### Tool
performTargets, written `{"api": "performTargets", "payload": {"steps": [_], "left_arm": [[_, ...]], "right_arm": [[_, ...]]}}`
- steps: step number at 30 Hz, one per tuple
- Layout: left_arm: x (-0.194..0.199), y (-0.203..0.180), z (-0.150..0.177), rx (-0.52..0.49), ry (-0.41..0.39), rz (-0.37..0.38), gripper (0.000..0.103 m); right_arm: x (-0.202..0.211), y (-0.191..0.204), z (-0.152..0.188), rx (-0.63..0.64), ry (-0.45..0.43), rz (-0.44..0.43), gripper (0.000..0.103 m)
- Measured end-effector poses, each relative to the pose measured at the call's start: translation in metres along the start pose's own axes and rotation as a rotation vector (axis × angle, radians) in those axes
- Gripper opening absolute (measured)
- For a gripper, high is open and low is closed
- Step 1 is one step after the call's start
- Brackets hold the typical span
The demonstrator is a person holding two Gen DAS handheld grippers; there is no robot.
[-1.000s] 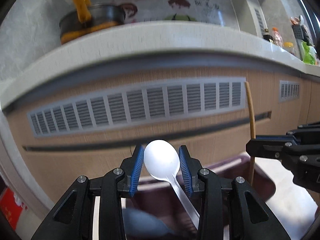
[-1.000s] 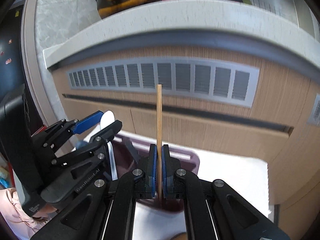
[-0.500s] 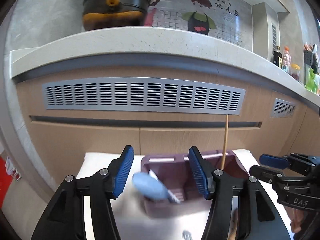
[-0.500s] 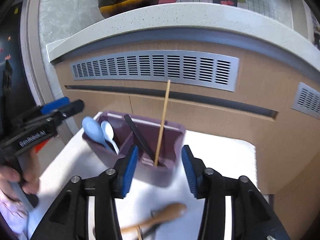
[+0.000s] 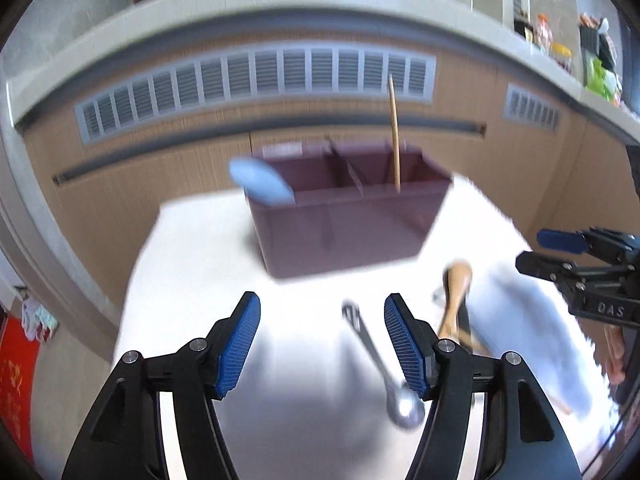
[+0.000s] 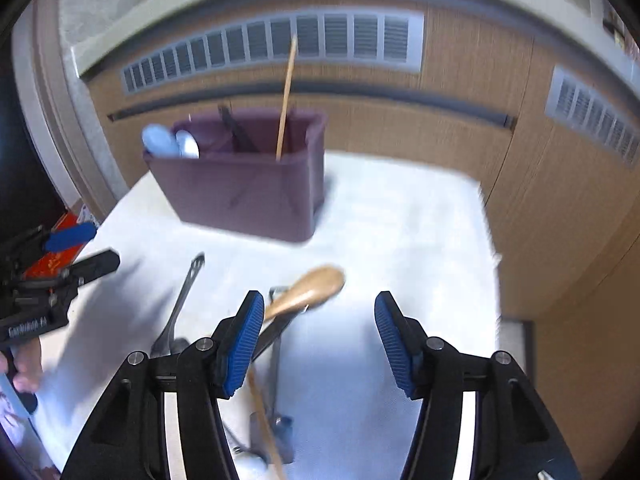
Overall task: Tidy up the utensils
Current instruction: 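Grasp the wooden spoon by its handle with the left tool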
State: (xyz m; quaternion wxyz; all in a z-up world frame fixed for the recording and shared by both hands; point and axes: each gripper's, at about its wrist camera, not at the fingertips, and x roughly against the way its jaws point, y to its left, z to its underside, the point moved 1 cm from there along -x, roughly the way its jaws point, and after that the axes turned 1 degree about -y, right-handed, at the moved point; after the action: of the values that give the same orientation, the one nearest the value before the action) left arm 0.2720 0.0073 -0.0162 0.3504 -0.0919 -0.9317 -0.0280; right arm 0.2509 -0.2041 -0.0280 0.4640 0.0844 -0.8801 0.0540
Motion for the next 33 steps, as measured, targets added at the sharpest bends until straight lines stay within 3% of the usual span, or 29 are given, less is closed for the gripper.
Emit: {"api": "performTargets", "payload": {"steps": [6, 8, 11, 16, 20, 25, 28, 29, 30, 33], "left_arm": [[-0.01, -0.002, 0.028, 0.003, 0.081, 0.02, 0.065], [-0.013, -0.012, 0.028, -0.024, 0.083, 0.076, 0.065], [-0.025, -0.034, 0.015, -0.103, 0.103, 0.184, 0.065], [-0.068, -0.081, -0.018, -0.187, 0.21, 0.339, 0.064], [-0.104, -0.113, -0.027, -0.255, 0.289, 0.315, 0.058], [-0.14, -0.131, -0.032, -0.237, 0.376, 0.282, 0.057], [-0.146, -0.137, -0.034, -0.24, 0.371, 0.262, 0.05], [-0.146, -0.138, -0.035, -0.252, 0.361, 0.249, 0.038], [-0.144, -0.139, -0.034, -0.256, 0.357, 0.251, 0.034], [-0.132, -0.13, -0.03, -0.236, 0.338, 0.272, 0.034]], "right_arm": [[-0.032, -0.005, 0.016, -0.119, 0.111, -0.019, 0.055], [-0.025, -0.007, 0.025, -0.094, 0.108, -0.027, 0.055], [-0.008, -0.011, 0.039, -0.027, 0.078, 0.045, 0.055], [0.016, -0.027, 0.059, 0.003, 0.065, 0.092, 0.055], [0.027, -0.042, 0.071, -0.019, 0.063, 0.073, 0.055], [0.031, -0.044, 0.077, -0.009, 0.045, 0.049, 0.055], [0.027, -0.042, 0.076, -0.011, 0.045, 0.026, 0.055], [0.026, -0.041, 0.075, -0.011, 0.045, 0.02, 0.055], [0.026, -0.04, 0.074, -0.011, 0.044, 0.014, 0.055], [0.029, -0.036, 0.073, -0.004, 0.032, -0.008, 0.059]]}}
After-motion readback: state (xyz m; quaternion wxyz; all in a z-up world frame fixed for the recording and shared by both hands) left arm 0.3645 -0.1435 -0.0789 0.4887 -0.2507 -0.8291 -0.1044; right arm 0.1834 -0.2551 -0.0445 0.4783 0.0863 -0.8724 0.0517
